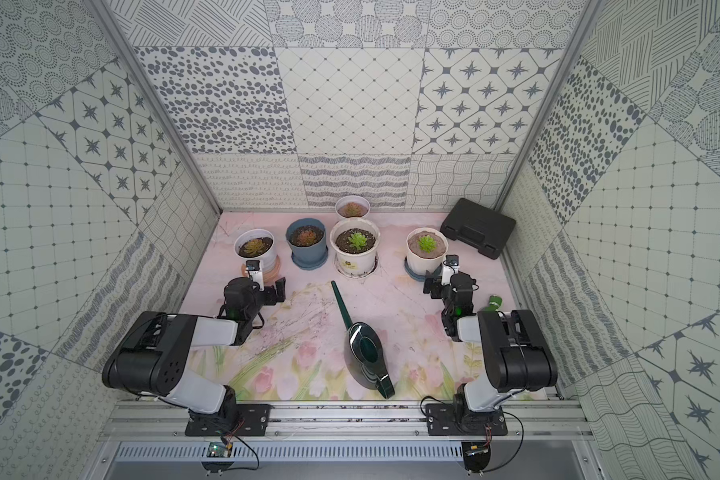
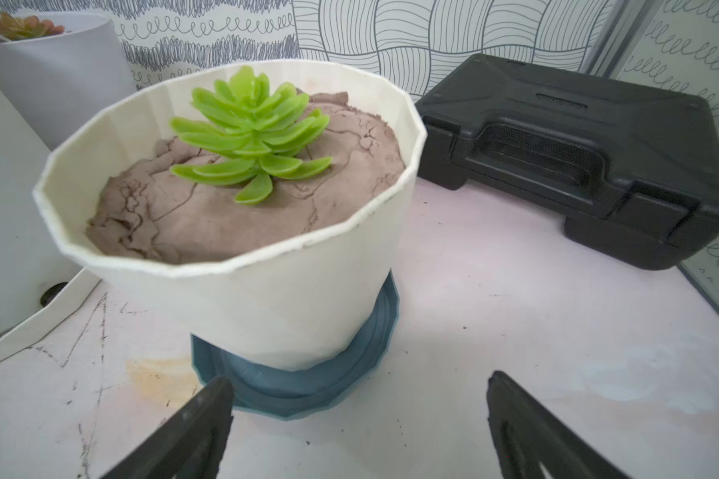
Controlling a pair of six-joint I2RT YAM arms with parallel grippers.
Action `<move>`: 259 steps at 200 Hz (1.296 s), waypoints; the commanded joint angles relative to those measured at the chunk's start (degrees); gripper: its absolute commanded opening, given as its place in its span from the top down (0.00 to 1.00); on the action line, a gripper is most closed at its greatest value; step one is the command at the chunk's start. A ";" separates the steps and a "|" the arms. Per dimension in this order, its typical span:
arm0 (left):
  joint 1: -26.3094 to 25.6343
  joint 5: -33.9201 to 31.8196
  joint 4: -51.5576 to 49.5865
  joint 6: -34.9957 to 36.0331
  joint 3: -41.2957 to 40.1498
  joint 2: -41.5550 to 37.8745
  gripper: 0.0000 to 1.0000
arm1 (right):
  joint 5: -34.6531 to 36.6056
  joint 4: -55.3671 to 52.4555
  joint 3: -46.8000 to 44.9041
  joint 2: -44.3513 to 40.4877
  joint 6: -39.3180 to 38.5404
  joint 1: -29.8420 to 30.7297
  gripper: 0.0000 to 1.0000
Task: Water the succulent around the soil edge
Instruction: Move the pot to the center of the board.
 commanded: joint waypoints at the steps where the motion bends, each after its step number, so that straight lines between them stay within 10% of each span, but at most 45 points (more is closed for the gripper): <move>1: 0.49 0.80 0.74 0.65 0.57 0.19 0.01 | -0.16 1.90 0.37 -0.29 -0.52 -0.03 0.03; 259: 1.21 2.46 0.11 0.31 0.82 0.19 0.01 | -2.13 1.16 0.87 -0.24 0.84 -1.55 0.03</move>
